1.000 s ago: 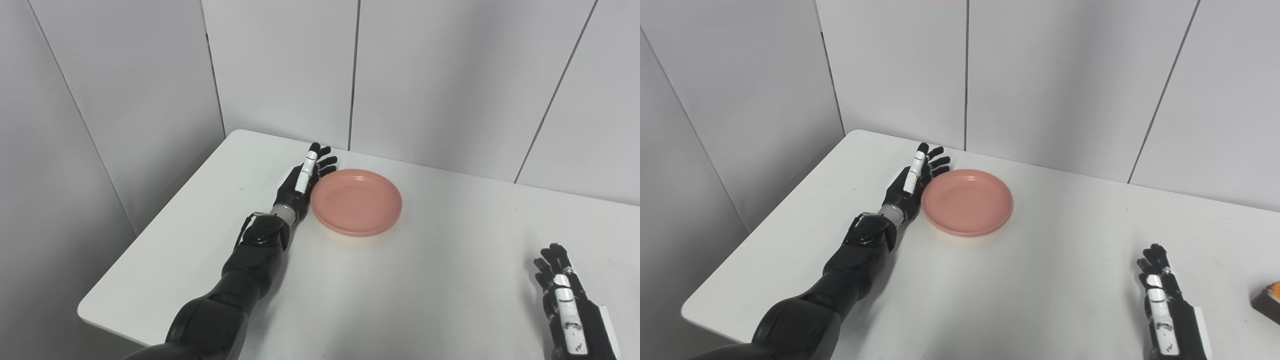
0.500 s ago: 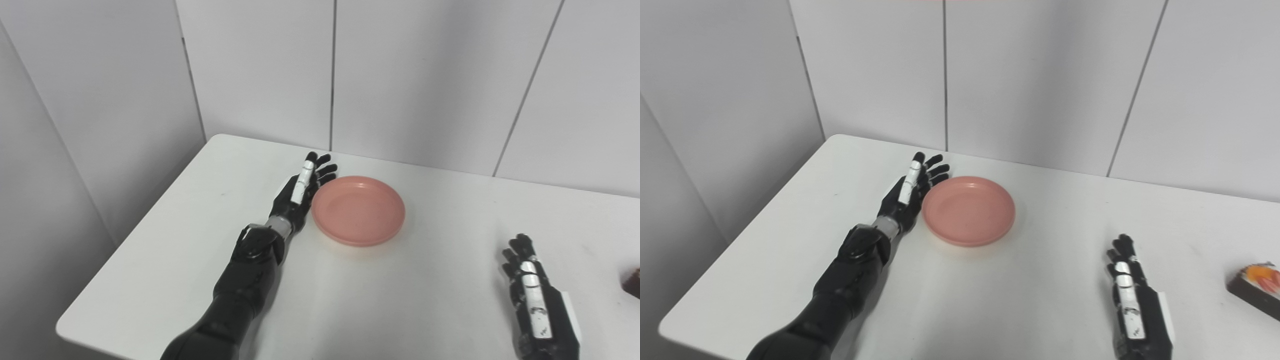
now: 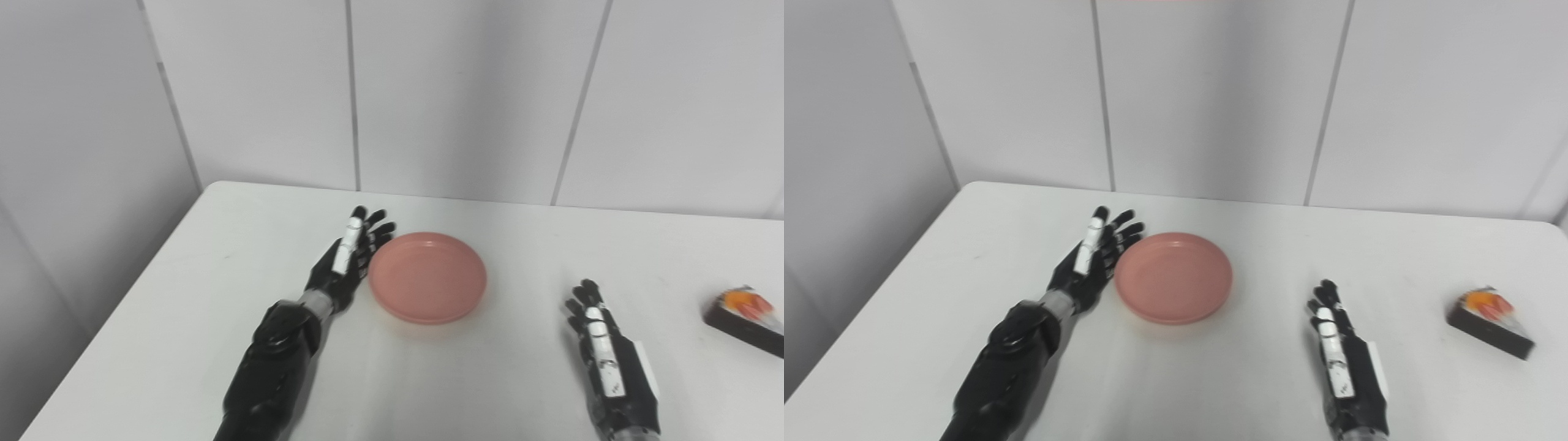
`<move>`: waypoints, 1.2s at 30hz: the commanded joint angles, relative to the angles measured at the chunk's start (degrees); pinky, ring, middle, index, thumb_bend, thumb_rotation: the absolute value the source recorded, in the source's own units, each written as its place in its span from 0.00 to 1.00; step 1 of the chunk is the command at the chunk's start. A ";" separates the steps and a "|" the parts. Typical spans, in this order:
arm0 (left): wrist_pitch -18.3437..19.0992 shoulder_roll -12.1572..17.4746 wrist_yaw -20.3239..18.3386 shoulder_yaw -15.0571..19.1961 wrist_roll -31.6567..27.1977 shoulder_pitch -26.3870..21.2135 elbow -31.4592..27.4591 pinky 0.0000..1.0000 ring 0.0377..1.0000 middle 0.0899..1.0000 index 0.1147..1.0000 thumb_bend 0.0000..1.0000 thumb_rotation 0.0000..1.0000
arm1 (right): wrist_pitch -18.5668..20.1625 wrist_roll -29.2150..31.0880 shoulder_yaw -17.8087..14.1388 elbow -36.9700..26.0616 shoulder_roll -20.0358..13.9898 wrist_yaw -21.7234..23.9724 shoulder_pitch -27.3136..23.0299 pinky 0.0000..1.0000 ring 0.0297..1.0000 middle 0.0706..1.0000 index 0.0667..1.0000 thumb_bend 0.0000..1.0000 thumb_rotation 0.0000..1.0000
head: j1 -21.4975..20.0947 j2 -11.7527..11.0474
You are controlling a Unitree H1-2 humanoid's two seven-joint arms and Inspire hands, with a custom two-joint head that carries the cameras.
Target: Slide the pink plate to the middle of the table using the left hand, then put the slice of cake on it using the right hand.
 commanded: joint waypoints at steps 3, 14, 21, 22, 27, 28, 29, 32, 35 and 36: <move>0.89 0.36 -2.39 -1.26 -0.47 -0.35 -3.64 1.00 0.96 0.93 0.93 0.76 1.00 | -2.13 0.72 -0.49 0.20 0.90 -0.24 -3.61 0.98 0.95 0.96 0.96 0.63 0.87 | -2.50 1.04; 1.02 -3.59 -0.19 -2.16 0.38 4.31 -11.15 1.00 0.99 0.96 0.95 0.74 1.00 | -4.64 -2.42 -3.59 2.50 0.55 -4.98 -8.97 0.96 0.92 0.93 0.92 0.65 0.84 | -9.09 4.72; -1.13 -5.58 1.49 -2.35 1.48 5.07 -11.45 0.99 0.98 0.96 0.96 0.72 1.00 | -2.32 -5.07 -5.26 3.55 -1.55 -7.34 -13.09 0.91 0.88 0.88 0.86 0.66 0.71 | -12.39 6.47; -1.50 -5.75 1.65 -2.35 1.68 5.08 -11.22 0.99 0.98 0.96 0.96 0.72 1.00 | -2.27 -5.57 -5.13 3.54 -2.05 -7.18 -13.37 0.91 0.88 0.88 0.88 0.62 0.73 | -12.39 6.47; -1.88 -6.77 2.27 -2.22 1.57 5.44 -11.63 1.00 0.99 0.97 0.97 0.69 1.00 | -0.40 -10.14 -5.37 2.50 -6.14 -7.97 -15.38 0.90 0.90 0.89 0.88 0.66 0.70 | -14.44 6.58; -1.94 -6.90 2.24 -2.19 1.42 5.59 -11.79 1.00 0.99 0.98 0.97 0.67 1.00 | 0.31 -11.00 -5.50 1.71 -7.08 -7.97 -15.66 0.89 0.89 0.89 0.88 0.65 0.68 | -14.72 6.71; -2.28 -6.90 2.10 -2.26 1.44 5.78 -11.81 1.00 0.99 0.99 0.98 0.66 1.00 | 0.95 -11.84 -5.53 1.02 -8.24 -7.73 -15.94 0.89 0.89 0.88 0.88 0.63 0.66 | -14.98 6.66; -3.71 -7.16 2.29 -2.46 1.90 6.28 -11.80 1.00 1.00 1.00 1.00 0.65 1.00 | 3.65 -13.69 -5.54 -1.00 -12.01 -6.41 -16.63 0.90 0.90 0.88 0.89 0.60 0.65 | -15.48 6.50; -4.23 -7.81 3.15 -2.38 2.20 6.67 -11.84 1.00 1.00 1.00 1.00 0.64 1.00 | 7.50 -15.72 -5.52 -2.99 -16.01 -4.99 -17.21 0.89 0.90 0.88 0.88 0.63 0.65 | -15.81 6.08; -4.11 -8.16 3.49 -2.36 2.28 6.94 -12.05 1.00 1.00 1.00 1.00 0.64 1.00 | 9.15 -16.48 -5.63 -3.94 -17.46 -4.51 -17.29 0.88 0.89 0.87 0.88 0.64 0.65 | -16.05 5.33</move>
